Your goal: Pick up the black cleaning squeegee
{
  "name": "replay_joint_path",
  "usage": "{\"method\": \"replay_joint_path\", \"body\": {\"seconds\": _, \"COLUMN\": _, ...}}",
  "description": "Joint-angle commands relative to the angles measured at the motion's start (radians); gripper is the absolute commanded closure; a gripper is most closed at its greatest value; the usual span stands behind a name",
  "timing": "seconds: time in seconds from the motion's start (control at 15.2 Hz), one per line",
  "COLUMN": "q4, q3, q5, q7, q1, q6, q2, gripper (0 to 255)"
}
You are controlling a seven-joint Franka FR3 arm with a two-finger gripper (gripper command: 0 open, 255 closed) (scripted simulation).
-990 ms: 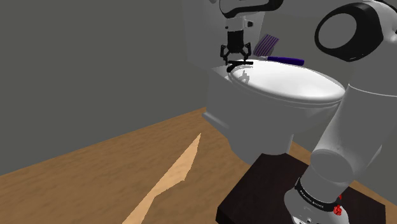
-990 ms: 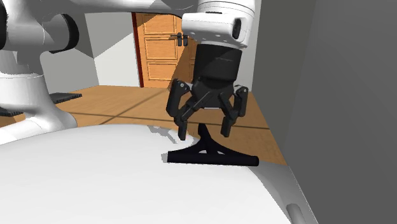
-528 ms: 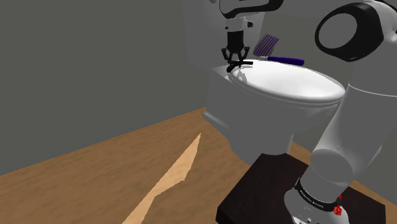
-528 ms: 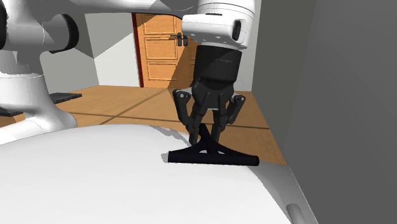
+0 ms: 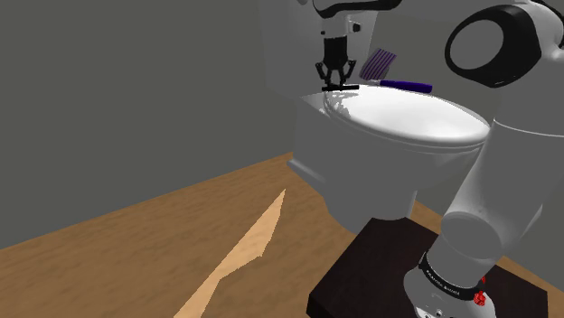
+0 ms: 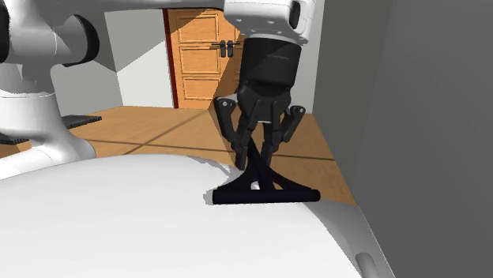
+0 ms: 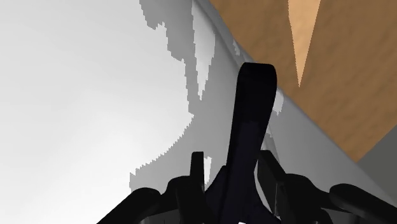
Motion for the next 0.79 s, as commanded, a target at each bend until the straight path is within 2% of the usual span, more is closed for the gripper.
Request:
{"method": "replay_joint_path", "body": {"seconds": 0.0, "q4": 0.043, "q3": 0.000, "q5": 0.000, "q7": -0.004, "q1": -0.001, "q6": -0.032, "q2": 0.011, "gripper": 255}}
{"method": "replay_joint_path", "body": {"seconds": 0.59, "q4": 0.256, "q3": -0.002, "q5": 0.001, "q7": -0.018, "q1": -0.002, "q6": -0.182, "q2": 0.074, "gripper": 255}}
{"method": "replay_joint_path", "body": {"seconds": 0.73, "q4": 0.260, "q3": -0.002, "q5": 0.001, "q7": -0.018, "q1": -0.002, "q6": -0.184, "q2": 0.076, "gripper": 255}}
